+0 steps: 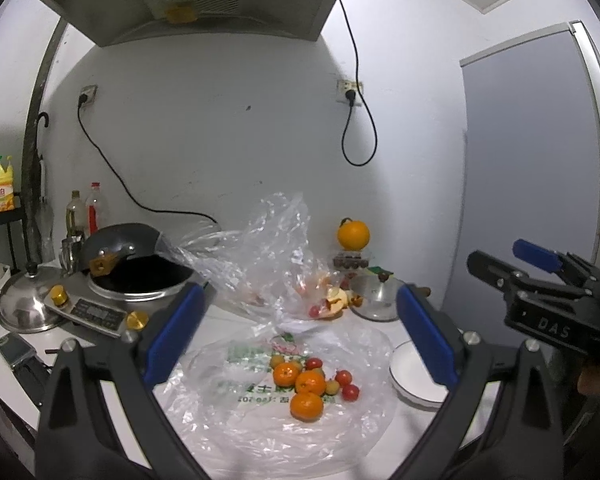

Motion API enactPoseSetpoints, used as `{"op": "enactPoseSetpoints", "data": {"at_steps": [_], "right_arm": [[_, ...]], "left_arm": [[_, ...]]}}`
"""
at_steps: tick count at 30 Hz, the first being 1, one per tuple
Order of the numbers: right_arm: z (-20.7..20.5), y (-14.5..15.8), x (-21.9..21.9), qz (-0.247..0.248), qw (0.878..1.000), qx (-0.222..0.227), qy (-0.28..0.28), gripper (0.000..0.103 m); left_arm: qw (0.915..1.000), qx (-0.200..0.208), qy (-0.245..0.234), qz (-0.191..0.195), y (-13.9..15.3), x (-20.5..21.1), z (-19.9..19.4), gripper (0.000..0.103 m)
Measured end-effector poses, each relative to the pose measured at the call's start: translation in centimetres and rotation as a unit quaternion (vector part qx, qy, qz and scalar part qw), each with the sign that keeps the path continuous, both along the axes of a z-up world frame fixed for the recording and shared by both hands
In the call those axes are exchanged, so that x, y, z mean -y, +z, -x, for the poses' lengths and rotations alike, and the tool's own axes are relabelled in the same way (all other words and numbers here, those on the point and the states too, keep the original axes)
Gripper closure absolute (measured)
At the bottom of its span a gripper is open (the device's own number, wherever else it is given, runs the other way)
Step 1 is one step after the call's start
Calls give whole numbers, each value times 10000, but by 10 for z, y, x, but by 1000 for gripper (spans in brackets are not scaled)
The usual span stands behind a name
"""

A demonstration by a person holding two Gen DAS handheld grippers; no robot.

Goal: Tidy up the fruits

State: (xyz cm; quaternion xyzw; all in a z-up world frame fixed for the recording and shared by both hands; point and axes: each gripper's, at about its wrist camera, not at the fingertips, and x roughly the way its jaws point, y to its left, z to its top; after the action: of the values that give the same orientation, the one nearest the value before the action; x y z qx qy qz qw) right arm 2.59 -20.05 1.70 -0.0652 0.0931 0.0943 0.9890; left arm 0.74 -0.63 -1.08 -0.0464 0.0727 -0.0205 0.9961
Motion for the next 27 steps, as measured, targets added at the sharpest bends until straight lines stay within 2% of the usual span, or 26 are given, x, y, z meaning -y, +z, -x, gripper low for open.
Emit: {"op": "enactPoseSetpoints", "data": {"at_steps": [11,27], "right_arm": [[0,1,-2,-5,9999,-30,105,19],[-3,-2,10,-146,9998,-99,113,19]], "left_arm": [[9999,-18,130,48,0,-2,-4,5],[9994,-78,303,-115,1,7,-15,5]]}}
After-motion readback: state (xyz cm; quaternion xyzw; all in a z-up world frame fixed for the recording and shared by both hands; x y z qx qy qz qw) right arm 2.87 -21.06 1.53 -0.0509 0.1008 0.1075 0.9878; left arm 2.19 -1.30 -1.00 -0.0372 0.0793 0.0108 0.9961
